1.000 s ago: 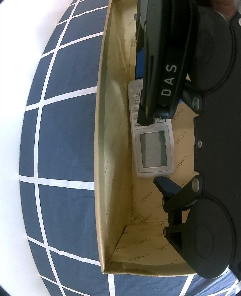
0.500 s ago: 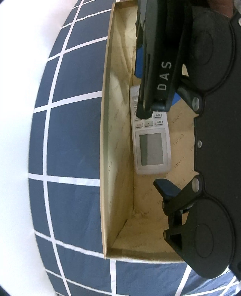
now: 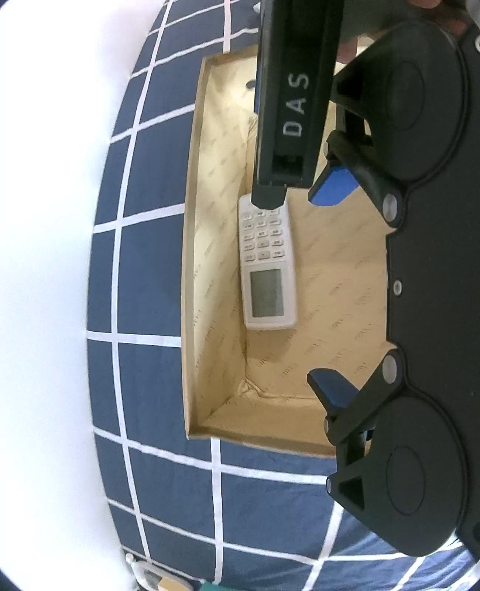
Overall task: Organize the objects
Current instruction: 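Open the right tool to release the remote and lift away, then move the right tool back toward the remotes beside the box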
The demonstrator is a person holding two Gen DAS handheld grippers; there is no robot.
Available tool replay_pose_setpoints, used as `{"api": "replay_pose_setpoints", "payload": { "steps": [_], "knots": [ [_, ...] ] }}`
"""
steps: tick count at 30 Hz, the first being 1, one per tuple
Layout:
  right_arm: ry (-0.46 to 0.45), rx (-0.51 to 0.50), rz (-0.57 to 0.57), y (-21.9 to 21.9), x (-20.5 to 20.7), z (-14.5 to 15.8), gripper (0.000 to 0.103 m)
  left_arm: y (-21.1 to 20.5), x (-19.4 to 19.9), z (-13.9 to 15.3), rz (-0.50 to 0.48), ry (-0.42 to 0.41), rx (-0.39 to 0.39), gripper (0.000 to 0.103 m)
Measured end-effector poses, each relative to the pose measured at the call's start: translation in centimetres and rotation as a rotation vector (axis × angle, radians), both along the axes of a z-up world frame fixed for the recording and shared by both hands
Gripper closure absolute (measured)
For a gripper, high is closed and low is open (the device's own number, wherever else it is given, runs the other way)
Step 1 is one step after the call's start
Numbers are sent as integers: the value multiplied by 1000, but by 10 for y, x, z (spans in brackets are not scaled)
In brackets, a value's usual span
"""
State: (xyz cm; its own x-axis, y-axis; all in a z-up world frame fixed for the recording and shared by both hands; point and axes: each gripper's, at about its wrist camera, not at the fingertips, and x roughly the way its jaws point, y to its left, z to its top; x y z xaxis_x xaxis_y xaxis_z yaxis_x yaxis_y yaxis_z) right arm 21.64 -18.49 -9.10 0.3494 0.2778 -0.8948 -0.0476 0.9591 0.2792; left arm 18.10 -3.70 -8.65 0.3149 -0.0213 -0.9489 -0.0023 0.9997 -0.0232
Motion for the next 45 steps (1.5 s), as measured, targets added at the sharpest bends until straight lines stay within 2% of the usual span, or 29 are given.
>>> {"api": "replay_pose_setpoints", "payload": {
  "steps": [4, 12, 21, 35, 45],
  "knots": [
    [-32, -10, -16, -8, -22, 20, 9, -4, -16, 17, -10, -25, 14, 0],
    [-64, -36, -75, -29, -66, 47, 0, -16, -54, 42, -33, -51, 33, 0],
    [-92, -81, -164, -61, -117, 71, 0, -38, -97, 60, -86, -82, 40, 0],
    [-61, -90, -280, -120, -196, 73, 0, -98, -152, 58, -200, -62, 23, 0],
    [-16, -105, -340, -167, -222, 57, 0, -142, -170, 45, -254, -28, 5, 0]
  ]
}}
